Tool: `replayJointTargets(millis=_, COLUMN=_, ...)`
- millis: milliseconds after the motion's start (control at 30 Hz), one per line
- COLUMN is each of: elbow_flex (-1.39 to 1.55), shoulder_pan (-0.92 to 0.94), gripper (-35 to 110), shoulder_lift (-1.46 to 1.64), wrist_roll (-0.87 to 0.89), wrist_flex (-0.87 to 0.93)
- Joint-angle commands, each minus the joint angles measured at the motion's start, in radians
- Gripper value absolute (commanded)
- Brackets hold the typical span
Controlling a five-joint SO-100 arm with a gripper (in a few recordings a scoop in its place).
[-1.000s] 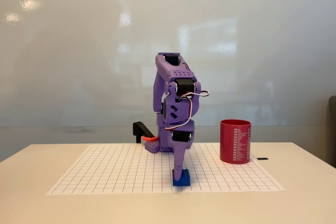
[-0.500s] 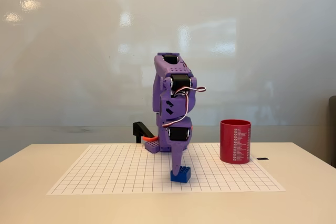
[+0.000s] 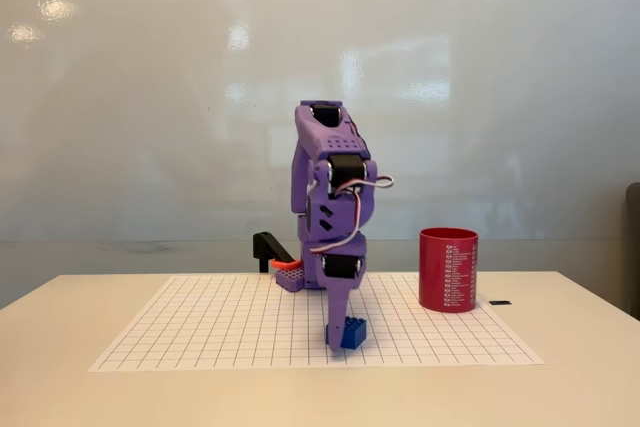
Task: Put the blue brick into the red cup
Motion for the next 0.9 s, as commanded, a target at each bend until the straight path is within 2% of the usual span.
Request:
replayJointTargets(millis=0, elbow_flex=0.031, shoulder_pan=-0.049, gripper=38, shoulder_lift=0.035, wrist_roll=0.017, wrist_flex=-0.037)
replayJointTargets(millis=100, elbow_flex=0.017, shoulder_pan=-0.048, gripper=32, shoulder_lift=0.037, wrist_roll=-0.008, wrist_flex=-0.032)
replayJointTargets(millis=233, elbow_flex=-0.002, shoulder_pan=-0.038, gripper=0, shoulder_lift=0.026, wrist_roll=-0.064, wrist_flex=-0.031)
replayJointTargets(millis=733, elbow_flex=-0.008, shoulder_pan=0.006, gripper=-1, shoulder_lift=0.091, wrist_roll=-0.084, wrist_flex=-0.046)
replayJointTargets(millis=867, elbow_flex=-0.149, shoulder_pan=0.092, gripper=-1, shoulder_lift=0.268, wrist_roll=-0.132, wrist_flex=0.078)
